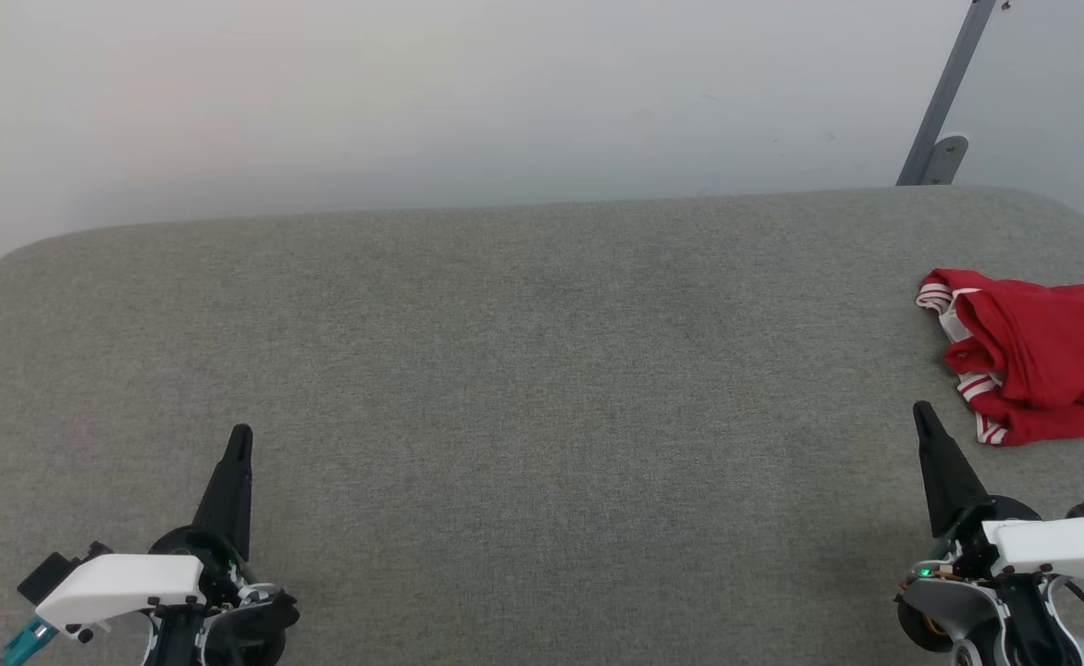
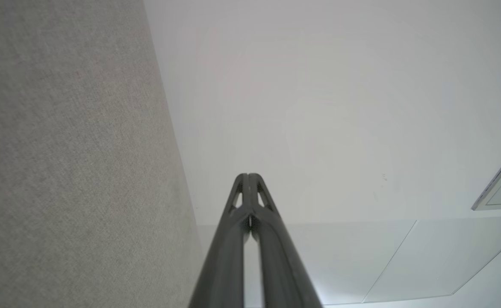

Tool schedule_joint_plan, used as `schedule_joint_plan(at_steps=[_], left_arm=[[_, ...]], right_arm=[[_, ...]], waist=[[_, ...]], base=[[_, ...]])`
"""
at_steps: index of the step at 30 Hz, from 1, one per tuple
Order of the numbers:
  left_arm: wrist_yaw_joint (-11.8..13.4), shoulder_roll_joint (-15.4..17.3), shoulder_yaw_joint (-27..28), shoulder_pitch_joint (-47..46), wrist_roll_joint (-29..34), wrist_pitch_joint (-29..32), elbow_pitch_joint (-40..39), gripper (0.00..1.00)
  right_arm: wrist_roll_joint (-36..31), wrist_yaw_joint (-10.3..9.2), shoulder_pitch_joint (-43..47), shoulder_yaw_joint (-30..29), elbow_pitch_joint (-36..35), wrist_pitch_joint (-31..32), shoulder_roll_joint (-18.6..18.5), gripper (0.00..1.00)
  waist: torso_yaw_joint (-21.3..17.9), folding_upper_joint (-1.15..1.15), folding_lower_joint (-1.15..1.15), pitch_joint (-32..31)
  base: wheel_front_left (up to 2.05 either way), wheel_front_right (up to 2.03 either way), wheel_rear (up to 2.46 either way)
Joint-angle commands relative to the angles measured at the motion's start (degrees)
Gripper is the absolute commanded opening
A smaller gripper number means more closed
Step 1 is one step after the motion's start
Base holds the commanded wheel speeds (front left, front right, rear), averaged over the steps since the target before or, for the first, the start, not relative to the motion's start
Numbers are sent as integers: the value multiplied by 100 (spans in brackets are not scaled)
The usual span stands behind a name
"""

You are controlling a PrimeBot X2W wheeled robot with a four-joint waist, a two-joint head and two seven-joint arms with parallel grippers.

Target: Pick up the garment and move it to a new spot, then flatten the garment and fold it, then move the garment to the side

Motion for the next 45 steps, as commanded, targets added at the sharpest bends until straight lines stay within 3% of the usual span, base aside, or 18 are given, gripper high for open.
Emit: schedule_joint_plan(at_steps=[1,45], left_arm=[[-32,-8,16,-68,-4,32,1,0],[-32,-12,26,-70,9,31,1,0]], right_arm=[[21,0,-22,-7,-15,10,7,0],[22,0,-22,-4,-15,8,6,0]], waist=[[0,0,0,0],[0,0,0,0]], base=[[0,0,0],[0,0,0]])
